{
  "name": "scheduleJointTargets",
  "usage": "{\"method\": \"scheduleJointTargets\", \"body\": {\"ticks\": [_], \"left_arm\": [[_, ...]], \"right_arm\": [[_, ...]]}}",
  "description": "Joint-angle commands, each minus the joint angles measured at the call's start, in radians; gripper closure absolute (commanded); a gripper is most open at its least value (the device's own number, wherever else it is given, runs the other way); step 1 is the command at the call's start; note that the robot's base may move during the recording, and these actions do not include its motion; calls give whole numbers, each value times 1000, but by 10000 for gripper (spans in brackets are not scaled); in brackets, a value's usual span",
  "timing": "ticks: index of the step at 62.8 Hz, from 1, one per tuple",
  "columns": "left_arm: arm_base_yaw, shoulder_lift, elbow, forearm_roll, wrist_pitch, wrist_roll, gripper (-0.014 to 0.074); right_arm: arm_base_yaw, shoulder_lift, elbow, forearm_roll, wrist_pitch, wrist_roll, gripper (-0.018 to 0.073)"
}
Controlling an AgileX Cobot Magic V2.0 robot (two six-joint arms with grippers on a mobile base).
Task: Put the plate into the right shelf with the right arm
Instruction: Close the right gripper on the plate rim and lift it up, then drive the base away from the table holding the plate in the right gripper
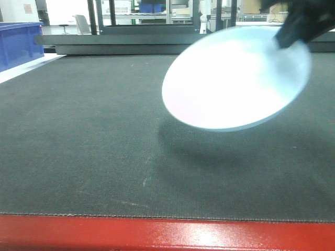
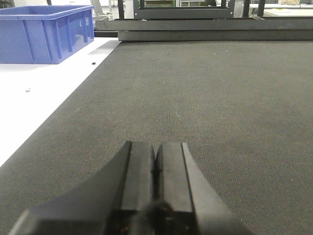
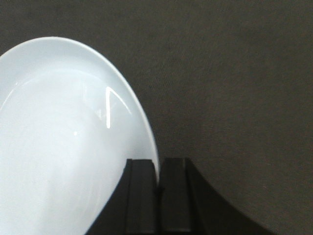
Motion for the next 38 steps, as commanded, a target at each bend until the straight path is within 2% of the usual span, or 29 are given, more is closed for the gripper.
{"method": "scheduleJointTargets", "body": {"ticks": [1,20,38], "left_arm": [[-3,-11,6,-4,-82,-2,643],[-3,-11,6,-4,-82,-2,643],[-3,-11,6,-4,-82,-2,643]], "right_arm": [[-3,-157,33,-39,-109,-4,504],[-3,-539,92,-130,-104,-4,504],[-3,-779,91,-133,-139,-4,504]]}}
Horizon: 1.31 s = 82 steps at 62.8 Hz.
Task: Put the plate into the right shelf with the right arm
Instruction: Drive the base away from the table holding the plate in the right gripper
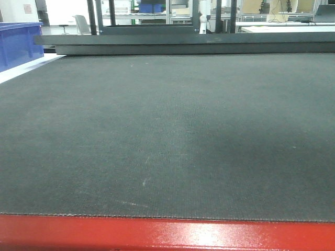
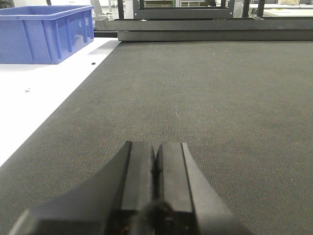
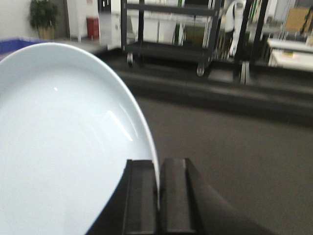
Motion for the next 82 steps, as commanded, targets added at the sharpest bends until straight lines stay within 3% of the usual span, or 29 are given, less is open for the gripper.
{"method": "scheduleJointTargets", "body": {"ticks": [1,15,82], "left_arm": [[-3,-11,6,-4,-82,-2,643],[-3,-11,6,-4,-82,-2,643],[-3,-11,6,-4,-82,-2,643]], "right_arm": [[-3,-55,-30,-27,-120,-4,504],[-3,-145,-30,-27,-149,-3,504],[-3,-144,-30,-27,-148,-3,504]]}}
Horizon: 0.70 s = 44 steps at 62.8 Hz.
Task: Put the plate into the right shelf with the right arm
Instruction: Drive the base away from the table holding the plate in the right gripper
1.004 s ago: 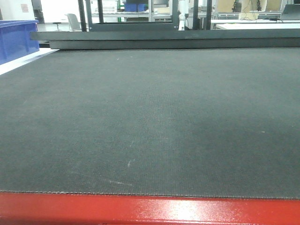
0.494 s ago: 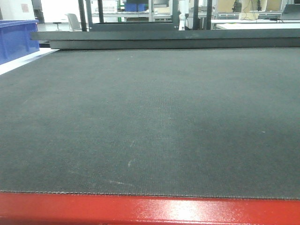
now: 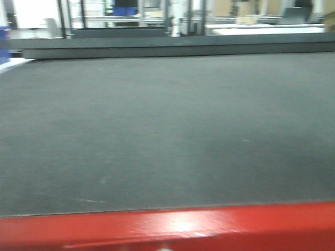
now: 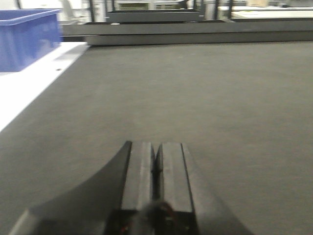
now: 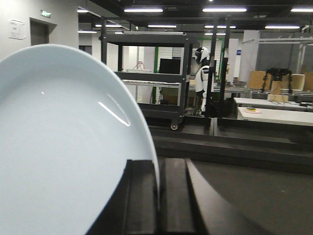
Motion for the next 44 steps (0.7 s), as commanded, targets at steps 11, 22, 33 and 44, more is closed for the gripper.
{"method": "scheduleJointTargets", "body": {"ticks": [11,22,33,44], "left_arm": [[-3,-11,6,-4,-82,-2,643],[-3,-11,6,-4,-82,-2,643],[-3,-11,6,-4,-82,-2,643],[-3,-11,6,-4,-82,-2,643]], "right_arm": [[-3,11,-30,-21,-97,-3,504],[-3,11,-30,-21,-97,-3,504],[-3,11,-30,-21,-97,-3,504],[-3,11,-30,-21,-97,-3,504]]}}
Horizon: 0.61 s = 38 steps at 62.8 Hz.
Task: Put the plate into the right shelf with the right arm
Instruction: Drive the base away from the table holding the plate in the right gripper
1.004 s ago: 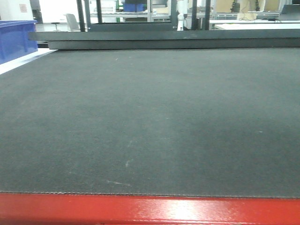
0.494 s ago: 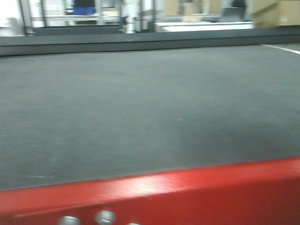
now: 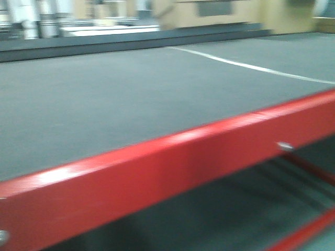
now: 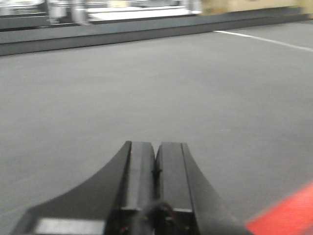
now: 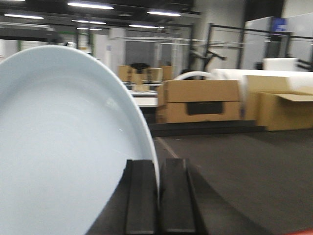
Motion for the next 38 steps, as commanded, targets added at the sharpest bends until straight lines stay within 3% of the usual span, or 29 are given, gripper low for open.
{"method": "scheduleJointTargets", "body": {"ticks": [1,38], "left_arm": [[-3,-11,6,-4,-82,-2,643],[-3,-11,6,-4,-82,-2,643]], "right_arm": [[-3,11,-30,-21,-97,-3,504],[-3,11,-30,-21,-97,-3,504]]}}
